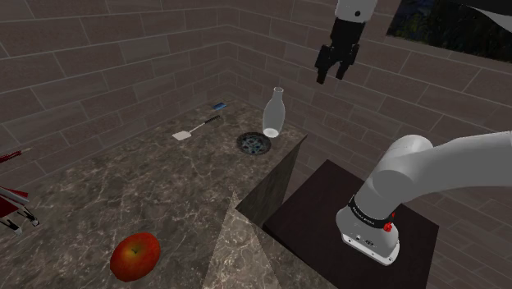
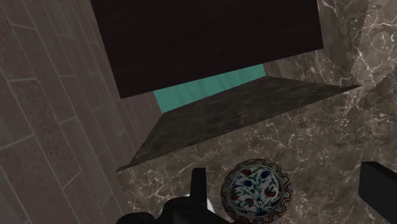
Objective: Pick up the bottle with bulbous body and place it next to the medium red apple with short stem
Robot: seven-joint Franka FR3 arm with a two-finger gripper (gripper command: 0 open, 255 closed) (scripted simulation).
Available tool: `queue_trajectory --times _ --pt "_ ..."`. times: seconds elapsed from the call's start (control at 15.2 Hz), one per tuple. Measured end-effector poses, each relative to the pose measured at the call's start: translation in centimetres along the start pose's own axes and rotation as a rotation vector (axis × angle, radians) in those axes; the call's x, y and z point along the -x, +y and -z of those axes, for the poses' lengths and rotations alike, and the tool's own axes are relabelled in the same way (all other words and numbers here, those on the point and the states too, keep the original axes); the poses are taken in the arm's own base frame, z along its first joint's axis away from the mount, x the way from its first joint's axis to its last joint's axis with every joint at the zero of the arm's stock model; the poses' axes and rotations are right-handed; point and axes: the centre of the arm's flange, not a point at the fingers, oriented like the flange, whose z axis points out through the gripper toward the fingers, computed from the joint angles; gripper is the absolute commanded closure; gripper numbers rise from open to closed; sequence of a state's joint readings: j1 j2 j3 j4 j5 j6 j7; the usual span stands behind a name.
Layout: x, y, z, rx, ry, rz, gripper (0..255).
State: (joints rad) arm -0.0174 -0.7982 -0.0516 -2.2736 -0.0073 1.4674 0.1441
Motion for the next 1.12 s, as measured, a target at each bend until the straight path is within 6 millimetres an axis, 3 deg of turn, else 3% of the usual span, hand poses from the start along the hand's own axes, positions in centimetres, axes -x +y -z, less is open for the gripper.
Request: queue_trajectory --times 0.26,1.12 --pt "-2.0 0.7 -1.4 0.003 0.004 0.004 0" --pt "-16.1 3.8 -9.7 0.019 0.039 0.030 0"
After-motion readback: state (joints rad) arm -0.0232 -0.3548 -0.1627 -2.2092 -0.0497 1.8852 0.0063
